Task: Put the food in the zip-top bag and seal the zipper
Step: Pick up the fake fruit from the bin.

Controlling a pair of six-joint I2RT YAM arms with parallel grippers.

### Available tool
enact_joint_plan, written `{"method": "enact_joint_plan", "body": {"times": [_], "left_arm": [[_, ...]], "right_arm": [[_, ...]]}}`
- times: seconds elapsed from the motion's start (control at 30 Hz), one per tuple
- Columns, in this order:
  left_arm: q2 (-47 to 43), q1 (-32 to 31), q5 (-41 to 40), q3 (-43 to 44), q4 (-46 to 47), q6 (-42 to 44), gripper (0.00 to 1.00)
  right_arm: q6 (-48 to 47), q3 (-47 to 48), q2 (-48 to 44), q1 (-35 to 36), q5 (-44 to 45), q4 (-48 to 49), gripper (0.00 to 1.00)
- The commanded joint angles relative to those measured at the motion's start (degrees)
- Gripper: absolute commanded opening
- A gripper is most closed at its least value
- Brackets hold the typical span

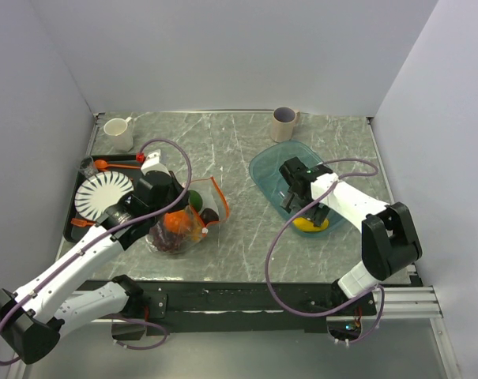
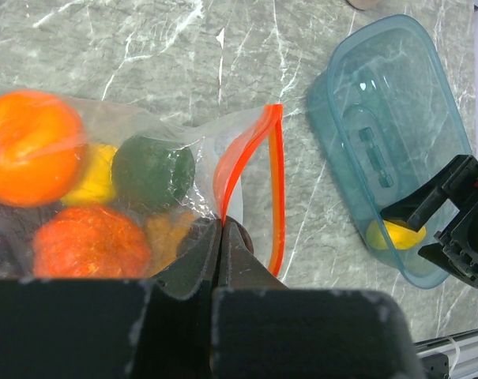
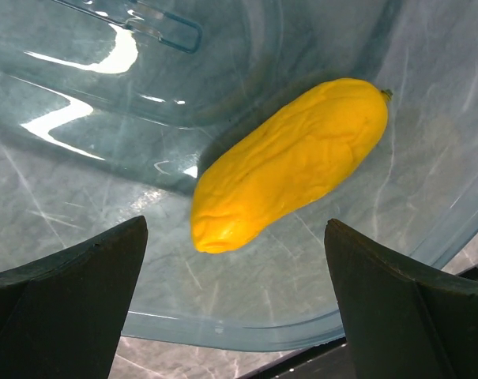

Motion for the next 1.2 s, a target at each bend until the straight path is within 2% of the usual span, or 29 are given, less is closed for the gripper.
{"method": "enact_joint_plan", "body": {"times": [0.0, 0.3, 0.47, 0.77, 0.9, 0.97, 1.17], "left_arm": [[-0.27, 0.23, -0.35, 2.37, 0.88, 0.32, 0.01], [0.6, 0.23, 0.36, 2.36, 1.14, 0.23, 0.01], [0.08, 0.23, 0.18, 1.93, 1.49, 0.14, 0.01], [0.17, 0.23, -0.08, 1.4, 1.14, 0.05, 0.01], [0.16, 0.23, 0.01, 1.4, 1.49, 0.31, 0.01], [0.43, 0.32, 0.09, 1.57, 1.23, 0.4, 0.01], [0.69, 0.23, 0.44, 1.4, 1.4, 0.14, 0.01]], "right_arm": [[2.23, -1.65, -0.18, -0.53, 0.95, 1.72, 1.0], [-0.4, -4.82, 0.27, -1.32, -0.1, 9.53, 1.0], [-2.77, -4.21, -0.53, -1.5, -0.89, 12.09, 0.9], [-7.43, -4.22, 1.4, -1.5, -3.7, 17.1, 0.82], [-10.42, -2.9, 3.33, -1.67, -3.54, 18.07, 0.86], [-12.0, -1.24, 3.95, -1.67, -3.45, 17.81, 0.95], [-14.47, 0.8, 2.81, -1.76, 2.17, 16.05, 1.0]]}}
